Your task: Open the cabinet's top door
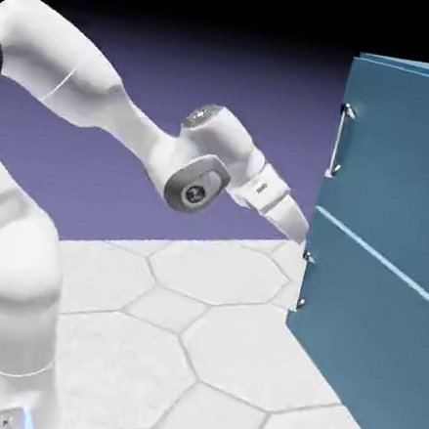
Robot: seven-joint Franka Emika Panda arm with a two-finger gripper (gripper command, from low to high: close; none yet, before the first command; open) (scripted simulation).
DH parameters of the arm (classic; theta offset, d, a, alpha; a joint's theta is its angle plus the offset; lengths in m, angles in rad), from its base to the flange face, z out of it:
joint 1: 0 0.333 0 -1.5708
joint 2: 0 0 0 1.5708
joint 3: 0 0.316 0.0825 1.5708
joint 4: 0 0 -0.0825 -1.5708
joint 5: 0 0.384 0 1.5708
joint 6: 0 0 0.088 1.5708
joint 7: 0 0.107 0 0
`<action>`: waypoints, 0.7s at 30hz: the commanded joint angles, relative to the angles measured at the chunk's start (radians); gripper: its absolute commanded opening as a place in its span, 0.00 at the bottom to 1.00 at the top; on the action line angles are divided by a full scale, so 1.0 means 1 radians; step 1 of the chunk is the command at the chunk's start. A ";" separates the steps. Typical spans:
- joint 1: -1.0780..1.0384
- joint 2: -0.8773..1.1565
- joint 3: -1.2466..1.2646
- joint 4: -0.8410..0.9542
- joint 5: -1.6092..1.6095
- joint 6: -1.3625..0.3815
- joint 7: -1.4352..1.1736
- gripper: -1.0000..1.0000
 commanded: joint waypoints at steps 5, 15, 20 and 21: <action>-0.086 -0.026 0.092 0.052 0.218 -0.006 0.086 0.50; -0.259 -0.079 0.276 0.155 0.653 -0.019 0.256 0.50; -0.346 -0.106 0.368 0.207 0.870 -0.025 0.342 0.50; -0.363 -0.111 0.387 0.217 0.914 -0.027 0.359 0.50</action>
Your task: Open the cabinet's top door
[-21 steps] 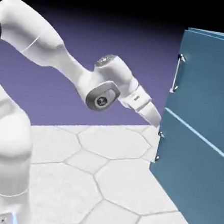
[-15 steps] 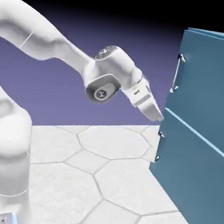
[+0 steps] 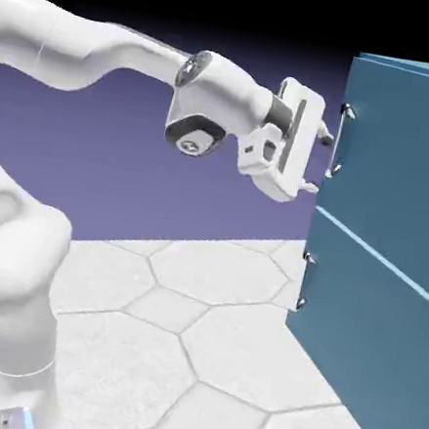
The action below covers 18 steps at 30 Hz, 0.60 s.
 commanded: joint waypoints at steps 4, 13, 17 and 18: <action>-0.069 -0.021 0.074 0.041 0.174 -0.005 0.068 0.50; -0.225 -0.069 0.239 0.134 0.566 -0.017 0.222 0.50; -0.294 -0.090 0.313 0.176 0.740 -0.022 0.291 0.50; -0.311 -0.095 0.331 0.186 0.783 -0.023 0.308 0.50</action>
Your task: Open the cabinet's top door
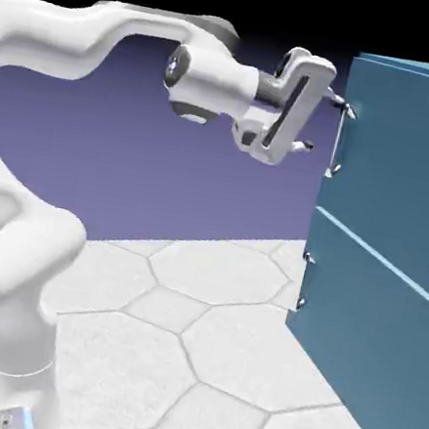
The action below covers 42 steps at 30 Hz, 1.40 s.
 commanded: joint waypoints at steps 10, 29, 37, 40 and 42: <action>-0.173 -0.053 0.184 0.103 0.435 -0.013 0.171 0.50; -0.538 -0.111 0.525 0.341 1.082 -0.035 0.426 0.50; -0.510 -0.050 0.508 0.319 1.083 -0.081 0.364 0.00; -0.401 -0.005 0.432 0.247 1.083 -0.116 0.298 0.00; -0.329 0.026 0.379 0.207 1.084 -0.133 0.251 0.00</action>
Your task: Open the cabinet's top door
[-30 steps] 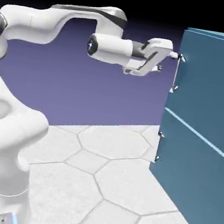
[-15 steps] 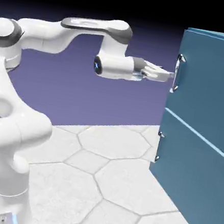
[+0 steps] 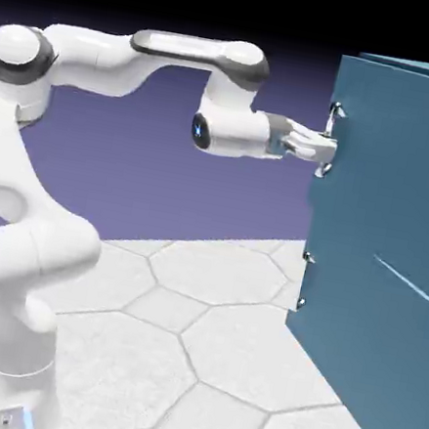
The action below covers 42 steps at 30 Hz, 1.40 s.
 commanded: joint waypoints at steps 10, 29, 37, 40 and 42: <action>0.363 0.076 -0.297 -0.176 -0.066 -0.062 -0.125 0.00; 0.893 -0.307 -0.927 -0.664 -0.824 -0.304 0.289 0.00; 0.913 -0.479 -1.142 -0.774 -1.172 -0.437 0.453 0.00; 0.892 -0.531 -1.229 -0.798 -1.302 -0.508 0.505 0.00; 0.872 -0.558 -1.292 -0.808 -1.389 -0.564 0.534 0.00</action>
